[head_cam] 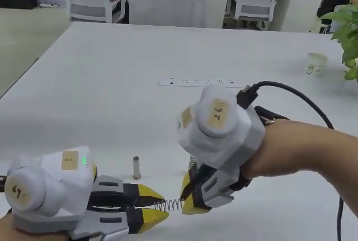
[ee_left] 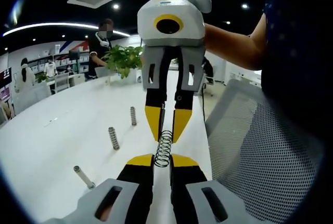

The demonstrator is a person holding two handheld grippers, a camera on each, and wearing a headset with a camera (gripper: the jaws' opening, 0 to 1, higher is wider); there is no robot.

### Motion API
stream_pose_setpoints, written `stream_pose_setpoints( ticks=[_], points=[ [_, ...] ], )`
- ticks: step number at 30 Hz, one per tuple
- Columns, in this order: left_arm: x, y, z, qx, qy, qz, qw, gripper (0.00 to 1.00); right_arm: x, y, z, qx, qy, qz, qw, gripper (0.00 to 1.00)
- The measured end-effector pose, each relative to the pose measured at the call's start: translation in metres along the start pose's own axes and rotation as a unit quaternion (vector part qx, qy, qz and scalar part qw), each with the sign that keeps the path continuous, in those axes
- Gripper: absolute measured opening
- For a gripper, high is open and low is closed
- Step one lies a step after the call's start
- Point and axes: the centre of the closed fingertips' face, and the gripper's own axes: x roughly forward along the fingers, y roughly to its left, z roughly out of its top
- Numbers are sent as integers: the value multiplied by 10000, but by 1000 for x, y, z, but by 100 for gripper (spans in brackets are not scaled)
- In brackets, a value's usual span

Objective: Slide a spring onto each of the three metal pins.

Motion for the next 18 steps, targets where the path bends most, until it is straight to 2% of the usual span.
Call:
stream_pose_setpoints(
  ticks=[5, 18],
  points=[
    [0, -3, 1, -17, -31, -79, 10000, 3, -1, 1, 0, -25, -26, 43, 10000, 8],
    [-2, -4, 8, -59, -150, -68, 9998, 2, 0, 0, -2, 101, -165, 12, 9998, 12]
  ],
)
